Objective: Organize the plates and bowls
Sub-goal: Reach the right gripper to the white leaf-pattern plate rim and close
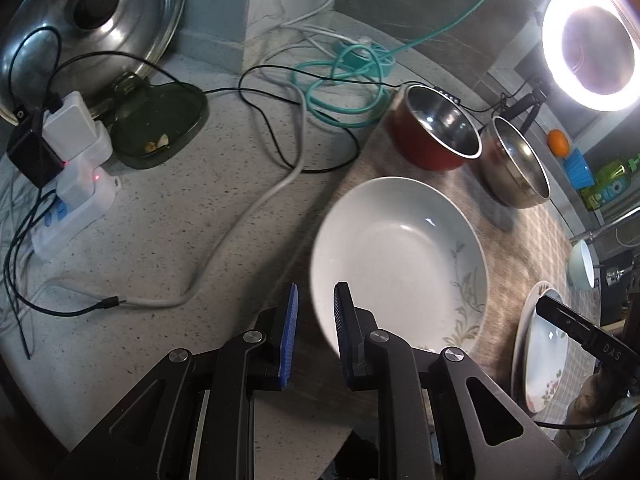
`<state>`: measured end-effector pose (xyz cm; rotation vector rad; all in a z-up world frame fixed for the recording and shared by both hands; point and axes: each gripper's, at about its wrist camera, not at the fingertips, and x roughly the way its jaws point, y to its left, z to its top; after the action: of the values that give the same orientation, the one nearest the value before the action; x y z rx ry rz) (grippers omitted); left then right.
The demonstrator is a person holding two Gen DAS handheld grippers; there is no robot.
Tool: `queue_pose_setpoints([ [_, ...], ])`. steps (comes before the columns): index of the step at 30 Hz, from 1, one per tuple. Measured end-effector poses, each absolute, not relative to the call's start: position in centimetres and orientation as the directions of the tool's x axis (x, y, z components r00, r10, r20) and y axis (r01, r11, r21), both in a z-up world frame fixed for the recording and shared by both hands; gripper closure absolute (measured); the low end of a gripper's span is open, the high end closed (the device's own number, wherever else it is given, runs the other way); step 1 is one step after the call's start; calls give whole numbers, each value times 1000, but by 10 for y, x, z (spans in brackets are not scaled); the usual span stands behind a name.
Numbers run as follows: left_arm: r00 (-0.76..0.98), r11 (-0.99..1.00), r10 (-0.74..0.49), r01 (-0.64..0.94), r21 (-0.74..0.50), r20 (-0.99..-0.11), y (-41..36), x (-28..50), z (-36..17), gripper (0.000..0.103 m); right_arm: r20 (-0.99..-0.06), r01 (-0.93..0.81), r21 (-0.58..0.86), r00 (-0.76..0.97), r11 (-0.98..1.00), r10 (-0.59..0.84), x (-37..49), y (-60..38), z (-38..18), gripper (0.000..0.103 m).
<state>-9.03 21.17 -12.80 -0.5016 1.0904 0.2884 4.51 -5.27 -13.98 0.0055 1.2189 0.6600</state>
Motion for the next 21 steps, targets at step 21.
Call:
queue_pose_setpoints([
  [21,412,856,-81,-438,-275,-908,228,-65,-158,86,-914,-442,298,122,846,386,61,2,-183,86],
])
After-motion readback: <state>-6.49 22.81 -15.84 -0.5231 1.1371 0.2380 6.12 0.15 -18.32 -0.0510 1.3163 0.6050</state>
